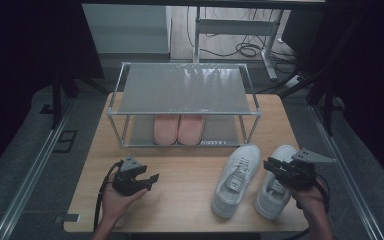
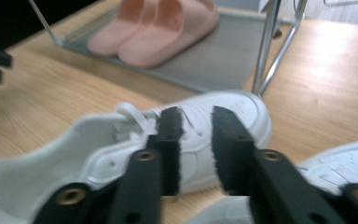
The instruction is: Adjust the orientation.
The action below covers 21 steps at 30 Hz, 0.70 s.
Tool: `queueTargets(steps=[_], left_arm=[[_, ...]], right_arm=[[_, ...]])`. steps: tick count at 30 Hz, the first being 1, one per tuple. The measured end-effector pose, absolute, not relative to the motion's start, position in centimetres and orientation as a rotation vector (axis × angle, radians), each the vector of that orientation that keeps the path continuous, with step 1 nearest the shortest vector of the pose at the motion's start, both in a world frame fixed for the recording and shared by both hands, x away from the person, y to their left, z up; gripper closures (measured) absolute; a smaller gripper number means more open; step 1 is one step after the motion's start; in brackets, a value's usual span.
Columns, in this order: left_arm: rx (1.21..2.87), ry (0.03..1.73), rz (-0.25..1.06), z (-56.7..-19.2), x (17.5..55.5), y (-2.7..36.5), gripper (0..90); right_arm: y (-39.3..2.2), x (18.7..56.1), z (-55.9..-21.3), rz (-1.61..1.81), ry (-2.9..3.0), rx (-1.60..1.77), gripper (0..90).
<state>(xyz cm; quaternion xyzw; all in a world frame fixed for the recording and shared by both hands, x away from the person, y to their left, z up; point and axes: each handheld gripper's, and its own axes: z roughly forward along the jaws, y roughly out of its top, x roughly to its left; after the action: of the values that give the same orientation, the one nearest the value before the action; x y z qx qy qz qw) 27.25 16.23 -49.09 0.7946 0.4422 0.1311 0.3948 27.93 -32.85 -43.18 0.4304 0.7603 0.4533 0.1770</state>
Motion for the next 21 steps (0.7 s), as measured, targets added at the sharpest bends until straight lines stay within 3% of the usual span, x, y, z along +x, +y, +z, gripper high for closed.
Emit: queueTargets(steps=[6, 21], left_arm=[[2.013, 1.13, 0.323, -49.1, 27.2, 16.2, 41.4], [1.994, 1.147, 0.311, -49.0, 27.2, 16.6, 41.5]], right_arm=[[-33.3, 30.1, -43.0, 1.145, 2.219, 1.262, 89.3], [-32.2, 35.4, -43.9, 0.867, 2.378, 1.32, 89.7]])
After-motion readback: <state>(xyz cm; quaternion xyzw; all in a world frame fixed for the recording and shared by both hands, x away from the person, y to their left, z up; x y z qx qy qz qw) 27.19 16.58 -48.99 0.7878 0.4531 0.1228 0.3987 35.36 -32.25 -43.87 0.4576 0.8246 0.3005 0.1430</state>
